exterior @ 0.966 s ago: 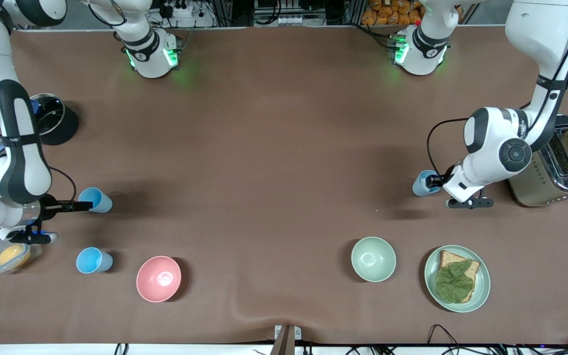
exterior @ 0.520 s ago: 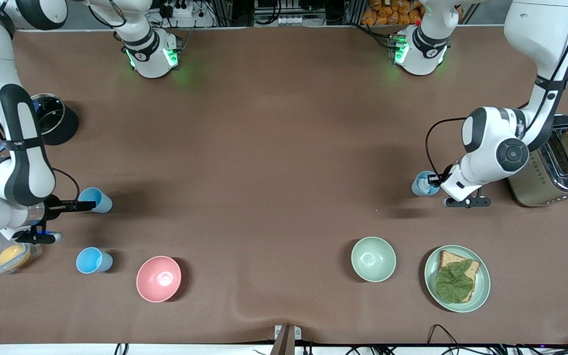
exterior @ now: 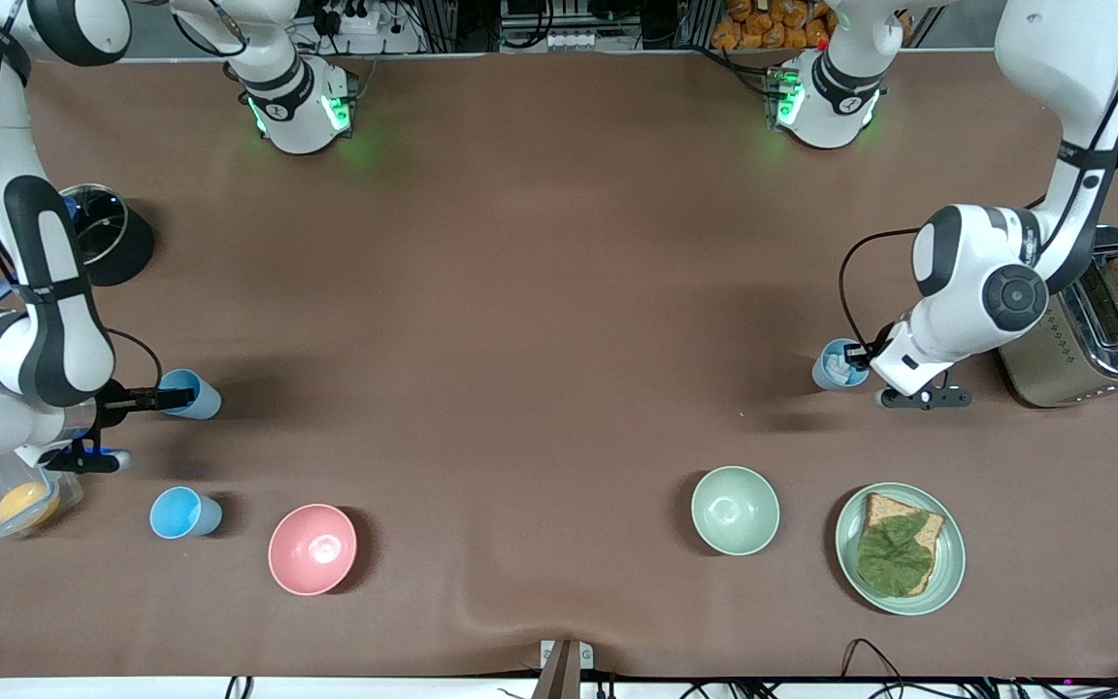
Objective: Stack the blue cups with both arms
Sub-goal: 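Lift both blue cups and carry them toward the table middle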
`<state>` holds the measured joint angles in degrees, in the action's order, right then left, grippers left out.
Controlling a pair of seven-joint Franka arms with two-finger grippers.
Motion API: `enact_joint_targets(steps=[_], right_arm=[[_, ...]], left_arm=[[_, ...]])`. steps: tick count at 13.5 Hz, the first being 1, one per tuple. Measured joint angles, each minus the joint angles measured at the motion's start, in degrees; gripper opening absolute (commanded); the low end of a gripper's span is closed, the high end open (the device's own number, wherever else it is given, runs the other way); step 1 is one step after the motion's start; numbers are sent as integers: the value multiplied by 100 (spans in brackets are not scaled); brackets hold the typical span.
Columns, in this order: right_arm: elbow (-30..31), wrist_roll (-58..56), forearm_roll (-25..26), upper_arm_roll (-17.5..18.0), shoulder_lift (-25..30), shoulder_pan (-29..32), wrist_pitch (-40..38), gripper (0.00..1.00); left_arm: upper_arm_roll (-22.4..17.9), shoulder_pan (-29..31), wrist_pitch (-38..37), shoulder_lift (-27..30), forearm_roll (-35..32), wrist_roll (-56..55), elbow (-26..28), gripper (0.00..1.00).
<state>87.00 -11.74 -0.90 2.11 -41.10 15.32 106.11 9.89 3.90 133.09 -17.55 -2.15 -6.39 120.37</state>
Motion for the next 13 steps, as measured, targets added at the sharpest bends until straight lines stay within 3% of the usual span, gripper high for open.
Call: enact_joint_targets(steps=[1, 9, 13], right_arm=[[8, -23, 0, 0, -7, 4, 143, 0], [98, -702, -14, 1, -5, 68, 426, 0], [49, -818, -16, 29, 40, 67, 300, 0]], left_arm=[[60, -1, -93, 115, 76, 0, -29, 0], [491, -1, -1655, 572, 296, -257, -972, 0], [922, -14, -1742, 568, 526, -846, -1109, 0]])
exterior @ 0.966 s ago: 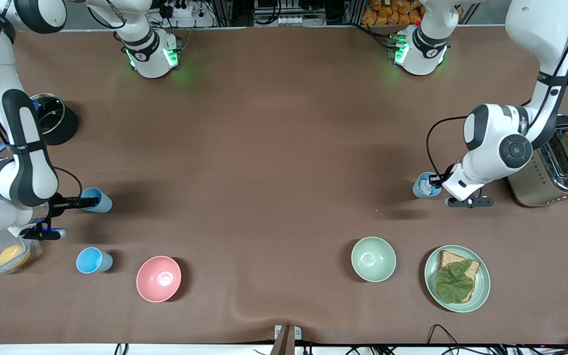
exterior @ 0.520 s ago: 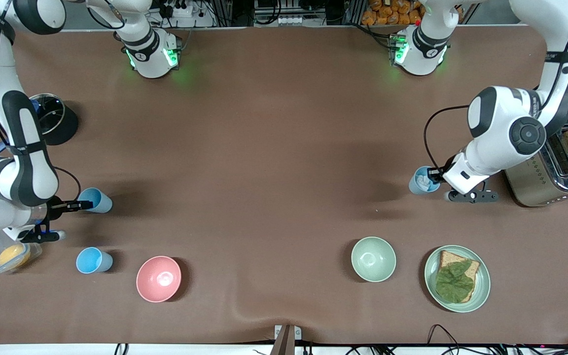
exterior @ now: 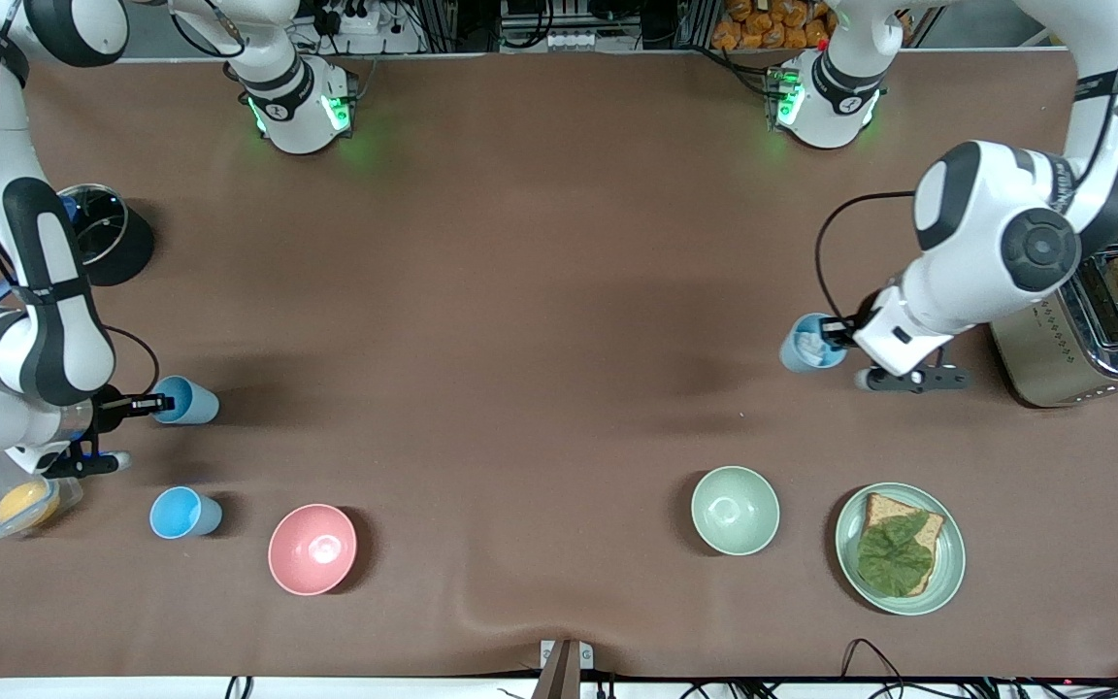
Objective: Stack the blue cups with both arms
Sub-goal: 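Lift both blue cups and carry them toward the table middle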
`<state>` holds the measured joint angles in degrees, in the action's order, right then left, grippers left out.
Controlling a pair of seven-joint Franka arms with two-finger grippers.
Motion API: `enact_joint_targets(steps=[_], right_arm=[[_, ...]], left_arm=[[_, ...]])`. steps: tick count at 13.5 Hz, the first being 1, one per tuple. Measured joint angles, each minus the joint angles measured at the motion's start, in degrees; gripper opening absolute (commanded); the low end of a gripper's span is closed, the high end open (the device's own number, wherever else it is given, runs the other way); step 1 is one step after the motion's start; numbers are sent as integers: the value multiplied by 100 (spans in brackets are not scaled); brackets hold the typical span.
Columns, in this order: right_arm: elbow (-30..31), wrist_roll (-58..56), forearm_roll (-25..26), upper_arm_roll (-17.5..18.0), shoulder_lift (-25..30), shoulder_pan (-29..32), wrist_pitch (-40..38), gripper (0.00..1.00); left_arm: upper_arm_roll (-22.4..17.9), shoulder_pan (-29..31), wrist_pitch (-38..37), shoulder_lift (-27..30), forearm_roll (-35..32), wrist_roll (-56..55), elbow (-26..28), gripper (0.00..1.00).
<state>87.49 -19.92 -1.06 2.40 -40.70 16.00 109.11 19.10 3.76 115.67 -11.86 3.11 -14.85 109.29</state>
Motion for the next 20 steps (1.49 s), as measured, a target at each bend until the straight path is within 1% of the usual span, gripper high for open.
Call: enact_joint_targets(steps=[3, 5, 8, 12, 14, 16, 20], right_arm=[[-98, -53, 0, 55, 218, -1, -285, 0], [-105, -58, 0, 105, 455, -4, -486, 0], [-104, -52, -60, 227, 704, -13, -824, 0], [-98, -18, -599, 253, 873, -19, -1204, 0], [-57, 143, -685, 263, 982, -26, -1244, 0], [107, 397, -715, 296, 1199, -108, -1245, 0], [582, 1158, -918, 325, 1701, -462, -1242, 0]], left_arm=[[444, -33, 17, -48, 36, -662, -16, 0], [658, -217, 185, -144, 39, -1216, -19, 0], [708, -908, 597, -370, 39, -2219, -24, 0], [707, -1781, 1133, -763, 35, -3344, -27, 0], [701, -2096, 1392, -1020, -37, -3774, -24, 0], [696, -2370, 1707, -1284, -246, -4244, -24, 0], [690, -2661, 2184, -1733, -760, -4879, -31, 0]])
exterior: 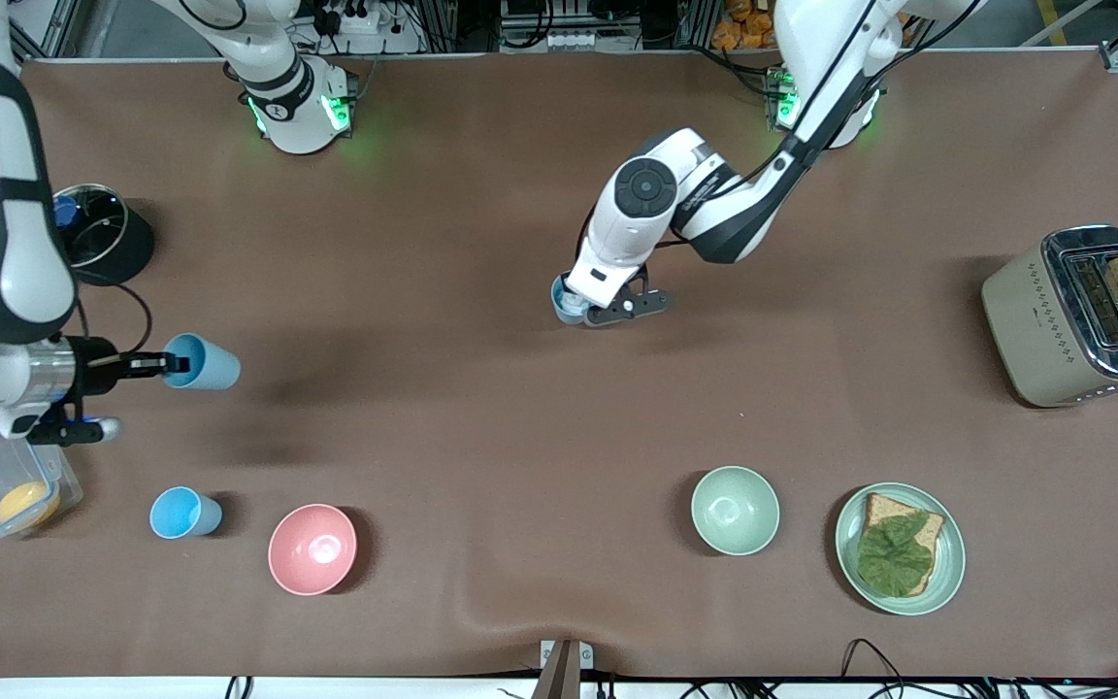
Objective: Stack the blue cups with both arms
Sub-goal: 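Lift both blue cups and carry them toward the table middle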
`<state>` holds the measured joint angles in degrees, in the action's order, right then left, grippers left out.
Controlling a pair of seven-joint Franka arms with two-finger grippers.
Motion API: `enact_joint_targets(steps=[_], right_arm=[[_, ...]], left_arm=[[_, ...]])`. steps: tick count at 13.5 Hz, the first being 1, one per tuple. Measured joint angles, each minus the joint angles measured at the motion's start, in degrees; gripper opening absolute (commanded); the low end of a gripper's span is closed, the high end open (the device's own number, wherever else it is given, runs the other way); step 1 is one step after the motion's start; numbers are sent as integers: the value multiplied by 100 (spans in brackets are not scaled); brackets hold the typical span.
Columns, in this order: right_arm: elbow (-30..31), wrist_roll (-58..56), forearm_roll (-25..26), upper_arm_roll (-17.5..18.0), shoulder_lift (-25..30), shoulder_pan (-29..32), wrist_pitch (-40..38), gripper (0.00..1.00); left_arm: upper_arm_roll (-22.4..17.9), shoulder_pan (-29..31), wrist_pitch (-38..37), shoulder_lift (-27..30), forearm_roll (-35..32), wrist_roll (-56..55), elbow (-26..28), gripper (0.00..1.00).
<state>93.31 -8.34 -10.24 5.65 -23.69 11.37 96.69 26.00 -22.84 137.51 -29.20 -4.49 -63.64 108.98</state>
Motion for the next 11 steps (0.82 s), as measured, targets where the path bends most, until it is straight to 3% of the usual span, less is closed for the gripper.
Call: enact_joint_targets(steps=[2, 3, 4, 5, 6, 11], right_arm=[[231, 354, -97, 4, 220, -195, 13, 0], [337, 631, -125, 8, 326, -325, 39, 0], [425, 945, -139, 14, 425, -468, 61, 0], [485, 1230, -147, 19, 510, -608, 71, 0], [530, 1484, -154, 23, 581, -739, 74, 0], [696, 2635, -186, 37, 807, -1315, 90, 0]], left_arm=[[-1, -46, 86, -146, -157, -154, -10, 1], [-2, -47, 93, -180, -173, -167, -19, 31], [-7, -47, 94, -194, -174, -168, -31, 69], [-10, -47, 94, -195, -175, -168, -40, 94], [-12, -47, 94, -195, -175, -168, -51, 100], [-20, -12, -49, -38, -179, -183, -185, 100]])
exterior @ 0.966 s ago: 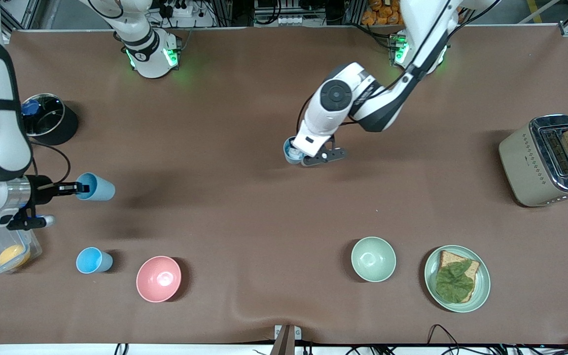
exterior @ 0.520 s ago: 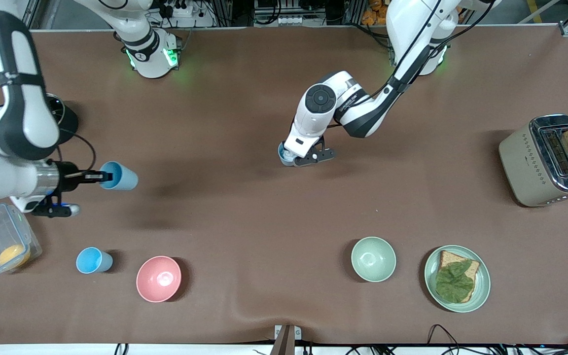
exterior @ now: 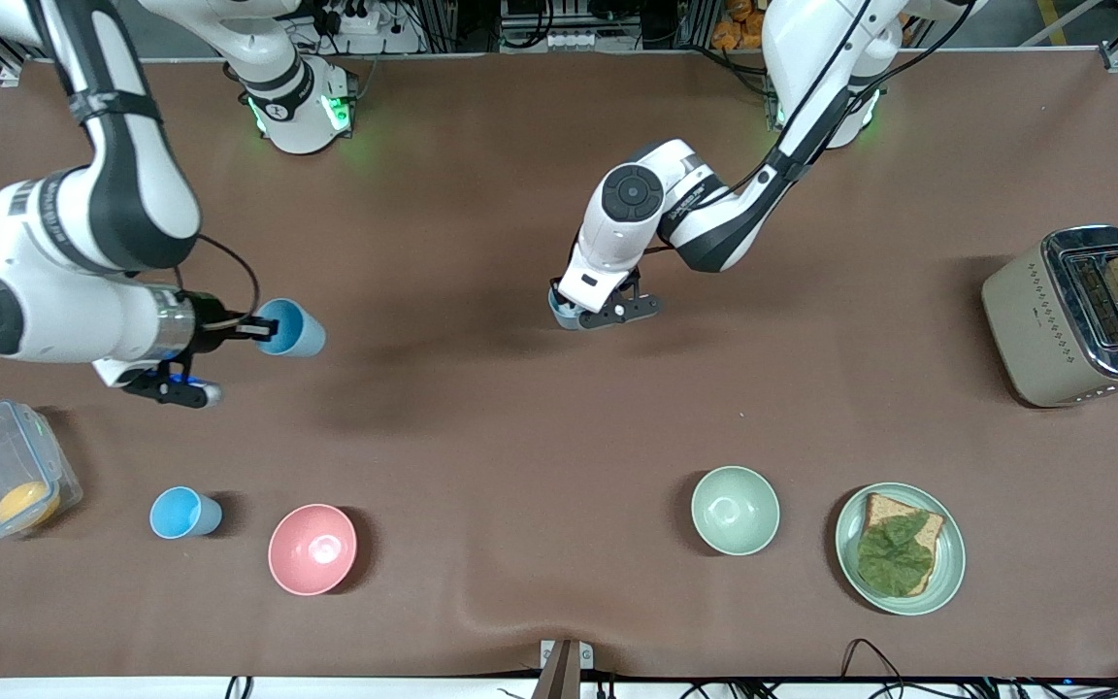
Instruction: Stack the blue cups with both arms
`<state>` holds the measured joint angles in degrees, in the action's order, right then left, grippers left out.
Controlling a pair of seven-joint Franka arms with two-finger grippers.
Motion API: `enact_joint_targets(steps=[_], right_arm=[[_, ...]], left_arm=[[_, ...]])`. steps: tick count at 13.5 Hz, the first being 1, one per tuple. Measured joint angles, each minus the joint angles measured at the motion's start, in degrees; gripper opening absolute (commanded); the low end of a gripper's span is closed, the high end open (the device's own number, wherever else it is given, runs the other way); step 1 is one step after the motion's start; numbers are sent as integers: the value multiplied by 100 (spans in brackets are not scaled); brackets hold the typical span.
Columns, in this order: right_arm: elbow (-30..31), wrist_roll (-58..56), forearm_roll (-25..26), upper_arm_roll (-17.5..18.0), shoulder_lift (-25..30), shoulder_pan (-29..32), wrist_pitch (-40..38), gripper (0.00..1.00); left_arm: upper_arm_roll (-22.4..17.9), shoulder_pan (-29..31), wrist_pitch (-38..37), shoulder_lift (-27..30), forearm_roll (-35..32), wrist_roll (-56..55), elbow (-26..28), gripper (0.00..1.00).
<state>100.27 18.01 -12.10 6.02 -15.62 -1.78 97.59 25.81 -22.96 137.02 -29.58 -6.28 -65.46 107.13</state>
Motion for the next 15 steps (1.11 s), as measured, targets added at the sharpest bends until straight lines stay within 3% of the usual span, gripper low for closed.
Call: enact_joint_targets(steps=[4, 8, 11, 15], right_arm=[[-21, 941, -321, 13, 42, -722, 52, 0], [-204, 1918, -432, 24, 42, -1750, 285, 0], [-280, 2178, -458, 23, -83, -2298, 670, 0], [-424, 2478, -393, 6, -695, -3204, 1483, 0]], left_arm=[[-31, 390, -861, 999, -49, 100, -136, 100], [-66, 1617, -1861, 2069, -54, 1731, -279, 100], [-83, 2477, -2603, 2357, -40, 2856, -644, 100], [-79, 3287, -3266, 2379, -40, 4205, -1098, 100]])
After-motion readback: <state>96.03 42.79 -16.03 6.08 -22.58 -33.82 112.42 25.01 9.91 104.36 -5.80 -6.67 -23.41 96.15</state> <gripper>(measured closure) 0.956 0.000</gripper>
